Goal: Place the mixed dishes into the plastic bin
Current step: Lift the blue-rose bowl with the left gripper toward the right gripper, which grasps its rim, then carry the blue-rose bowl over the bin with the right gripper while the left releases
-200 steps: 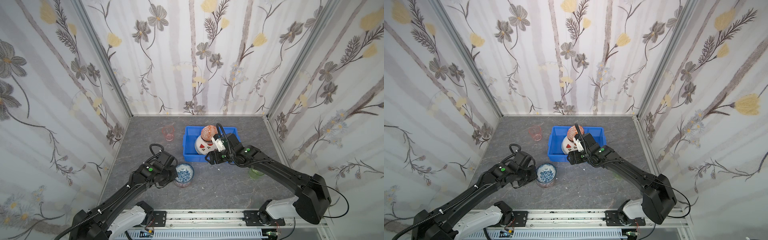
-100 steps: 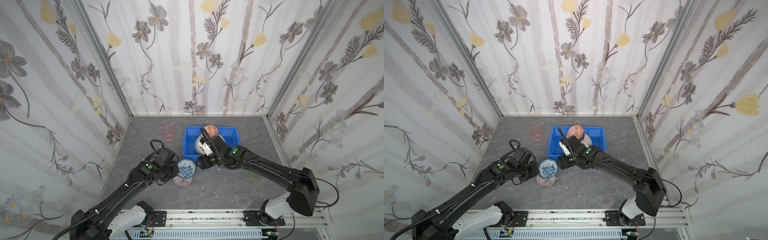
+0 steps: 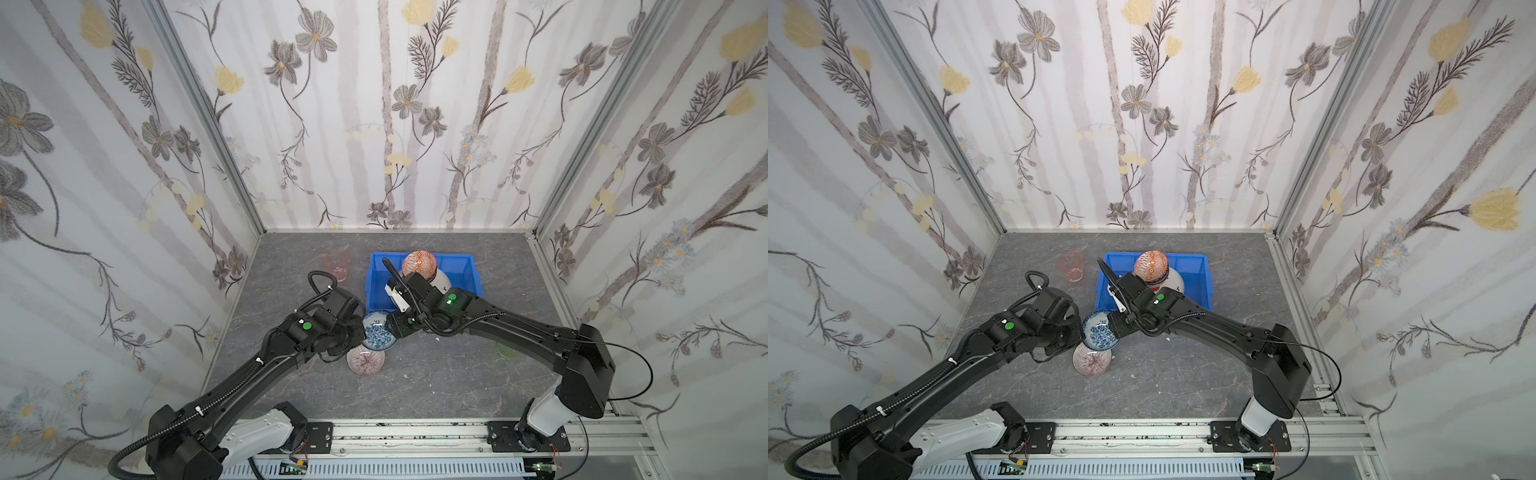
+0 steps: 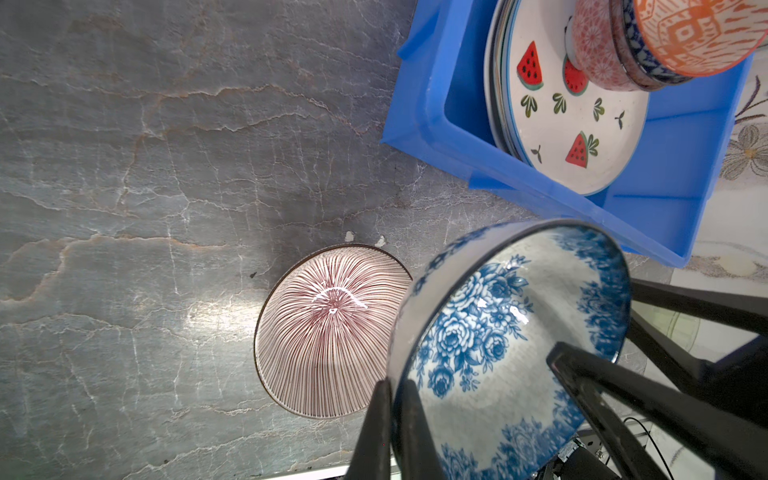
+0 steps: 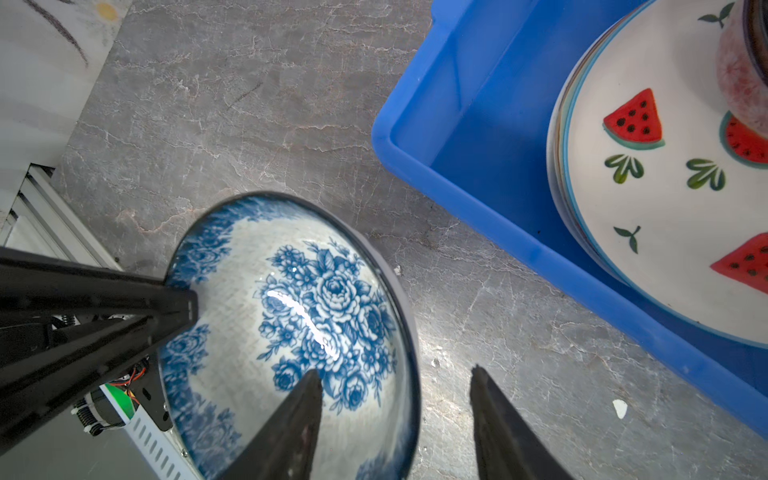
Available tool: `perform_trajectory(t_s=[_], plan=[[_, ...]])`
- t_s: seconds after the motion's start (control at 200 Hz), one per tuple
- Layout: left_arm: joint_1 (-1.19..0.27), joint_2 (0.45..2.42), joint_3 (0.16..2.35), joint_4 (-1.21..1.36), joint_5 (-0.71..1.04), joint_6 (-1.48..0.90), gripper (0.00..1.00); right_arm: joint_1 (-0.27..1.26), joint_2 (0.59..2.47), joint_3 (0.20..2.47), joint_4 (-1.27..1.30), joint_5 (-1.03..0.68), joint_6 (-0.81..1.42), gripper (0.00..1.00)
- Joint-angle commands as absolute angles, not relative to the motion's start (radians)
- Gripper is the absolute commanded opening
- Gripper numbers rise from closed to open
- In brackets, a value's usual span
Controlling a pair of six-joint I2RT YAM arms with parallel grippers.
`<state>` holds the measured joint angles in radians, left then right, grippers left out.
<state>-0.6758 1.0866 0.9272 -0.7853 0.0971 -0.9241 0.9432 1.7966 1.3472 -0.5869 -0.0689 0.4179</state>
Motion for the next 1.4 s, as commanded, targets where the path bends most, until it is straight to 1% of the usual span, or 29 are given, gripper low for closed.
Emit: perform_trajectory(t_s=[0.0, 0.08, 0.2, 0.285, 0.39, 0.46, 0.495, 0.55, 0.605, 0.664, 0.724, 0.769, 0.834, 0.889, 0.984, 1.144, 1.314, 1.329, 1.394], plan=[[-0.681, 1.089, 0.938, -0.764, 0.079, -0.94, 0.0, 0.946, 1.812, 1.364, -0.588, -0.028, 0.425, 0.43], [-0.684, 1.088, 0.936, -0.764, 0.08, -0.942, 0.0, 0.948, 1.82, 1.375, -0.592, -0.018, 0.425, 0.33], [-0.686, 1.085, 0.938, -0.761, 0.08, -0.942, 0.0, 0.948, 1.833, 1.383, -0.595, -0.006, 0.425, 0.23], [-0.686, 1.088, 0.94, -0.761, 0.083, -0.941, 0.0, 0.949, 1.838, 1.387, -0.593, -0.007, 0.426, 0.15], [-0.686, 1.091, 0.94, -0.76, 0.083, -0.942, 0.0, 0.95, 1.837, 1.388, -0.593, -0.005, 0.428, 0.07], [-0.686, 1.094, 0.942, -0.759, 0.083, -0.943, 0.0, 0.949, 1.834, 1.389, -0.594, -0.003, 0.428, 0.04], [-0.686, 1.094, 0.942, -0.758, 0.082, -0.943, 0.0, 0.95, 1.829, 1.388, -0.596, -0.002, 0.428, 0.0], [-0.686, 1.095, 0.942, -0.757, 0.076, -0.943, 0.02, 0.949, 1.825, 1.391, -0.599, 0.001, 0.428, 0.0], [-0.687, 1.095, 0.942, -0.757, 0.075, -0.945, 0.08, 0.949, 1.821, 1.397, -0.609, 0.007, 0.426, 0.0], [-0.685, 1.091, 0.94, -0.755, 0.073, -0.949, 0.21, 0.948, 1.818, 1.403, -0.624, 0.027, 0.422, 0.0], [-0.686, 1.086, 0.939, -0.753, 0.07, -0.948, 0.31, 0.942, 1.815, 1.404, -0.634, 0.031, 0.419, 0.0], [-0.686, 1.081, 0.941, -0.753, 0.069, -0.951, 0.44, 0.937, 1.81, 1.404, -0.642, 0.033, 0.417, 0.0], [-0.686, 1.077, 0.95, -0.752, 0.065, -0.947, 0.59, 0.929, 1.801, 1.403, -0.646, 0.038, 0.417, 0.0], [-0.684, 1.077, 0.968, -0.752, 0.06, -0.942, 0.77, 0.92, 1.793, 1.401, -0.647, 0.039, 0.417, 0.0], [-0.677, 1.078, 1.006, -0.754, 0.046, -0.932, 0.99, 0.906, 1.787, 1.407, -0.658, 0.041, 0.416, 0.0], [-0.628, 1.091, 1.064, -0.753, 0.051, -0.9, 1.0, 0.877, 1.772, 1.442, -0.713, 0.047, 0.42, 0.0], [-0.515, 1.13, 1.134, -0.755, 0.145, -0.817, 1.0, 0.828, 1.76, 1.529, -0.804, 0.053, 0.423, 0.0], [-0.504, 1.134, 1.14, -0.756, 0.15, -0.809, 1.0, 0.8, 1.759, 1.535, -0.806, 0.051, 0.423, 0.0], [-0.462, 1.151, 1.165, -0.758, 0.167, -0.779, 1.0, 0.762, 1.755, 1.564, -0.822, 0.051, 0.426, 0.0]])
